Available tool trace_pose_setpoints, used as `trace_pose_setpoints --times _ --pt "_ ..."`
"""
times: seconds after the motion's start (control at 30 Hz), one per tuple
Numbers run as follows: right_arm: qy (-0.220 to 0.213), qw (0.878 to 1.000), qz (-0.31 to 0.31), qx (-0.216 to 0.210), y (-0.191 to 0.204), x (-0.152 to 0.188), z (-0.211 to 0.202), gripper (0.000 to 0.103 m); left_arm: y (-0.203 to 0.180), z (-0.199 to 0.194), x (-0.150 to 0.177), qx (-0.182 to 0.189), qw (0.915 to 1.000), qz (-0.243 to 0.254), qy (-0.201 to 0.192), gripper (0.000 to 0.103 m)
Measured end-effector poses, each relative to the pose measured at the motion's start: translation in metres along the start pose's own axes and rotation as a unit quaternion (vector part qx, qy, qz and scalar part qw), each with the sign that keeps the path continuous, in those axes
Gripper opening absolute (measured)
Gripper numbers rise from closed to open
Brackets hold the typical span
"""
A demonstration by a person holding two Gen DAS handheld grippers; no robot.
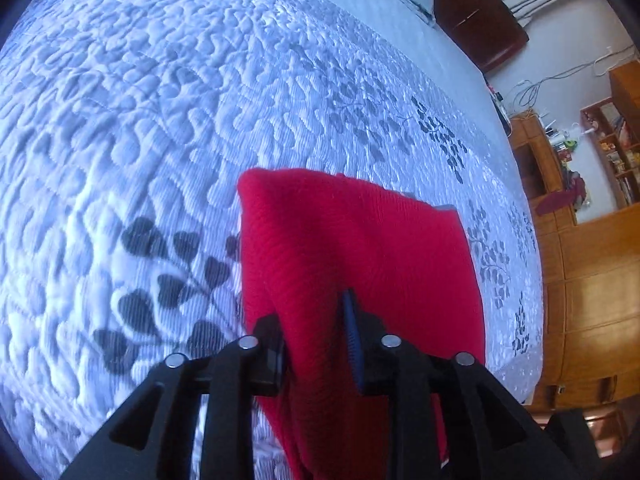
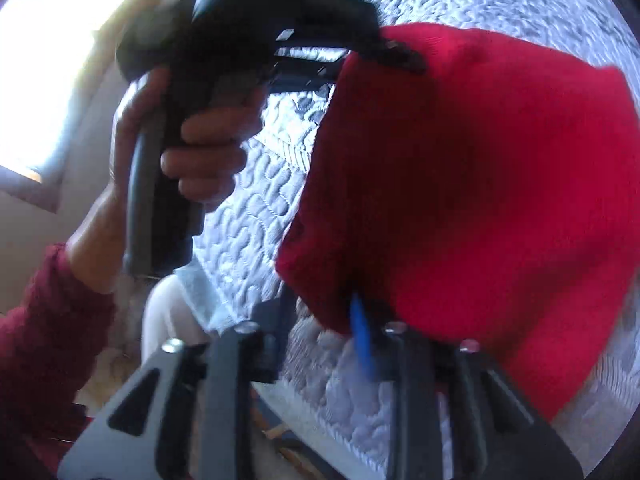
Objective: Fold small clothes
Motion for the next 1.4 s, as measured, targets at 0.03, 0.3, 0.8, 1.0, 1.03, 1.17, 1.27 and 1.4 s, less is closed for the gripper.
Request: trace_pose_setpoints --times 0.03,0.3,0.8,1.0,1.03,1.17,1.27,1.4 --pt "-0.007 1.000 0.004 -0.002 -0.005 0.005 -0.010 0.043 -0.003 -0.003 0.006 0.002 1.0000 0.001 0.002 0.029" --pt "-0.035 0.984 0.154 0.079 -0.090 0.054 -0.062 0.056 -0.014 -0.024 0.085 -0.030 0.9989 0.016 0.032 0.042" --pt "-0.028 0.976 0.216 -0.011 -0.121 0.056 -0.074 0.013 -0.026 -0.021 0.119 -0.051 0.9972 0.029 0.047 0.020" --pt "0.022 0.976 0.216 0.024 -0.140 0.074 -0.029 0.011 -0.020 0.001 0.134 -0.070 0.9930 0.074 0.060 0.021" --pt "0.020 0.976 0.216 0.021 -0.140 0.073 -0.026 0.012 -0.020 0.001 0.135 -0.069 0.9932 0.075 0.057 0.022" --pt "0.008 0.983 0.177 0.051 -0.125 0.061 -0.031 0.020 -0.030 -0.010 0.137 -0.097 0.9911 0.082 0.039 0.033" --pt "-0.001 0.984 0.154 0.089 -0.111 0.055 -0.039 0.032 -0.048 -0.017 0.143 -0.146 0.9817 0.121 0.016 0.039" --pt "-0.027 0.982 0.147 0.112 -0.106 0.039 -0.055 0.056 -0.063 -0.020 0.147 -0.160 0.9782 0.132 0.007 0.046"
Point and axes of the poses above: each gripper's, at about its wrist camera, not at the fingertips, and z roughly the way its jaws point, y to its left, x to its underside, the point moved 2 cm from there along z, roughly the way its jaws point, and after that the axes turned 10 degrees about x, right-handed, at the moved point
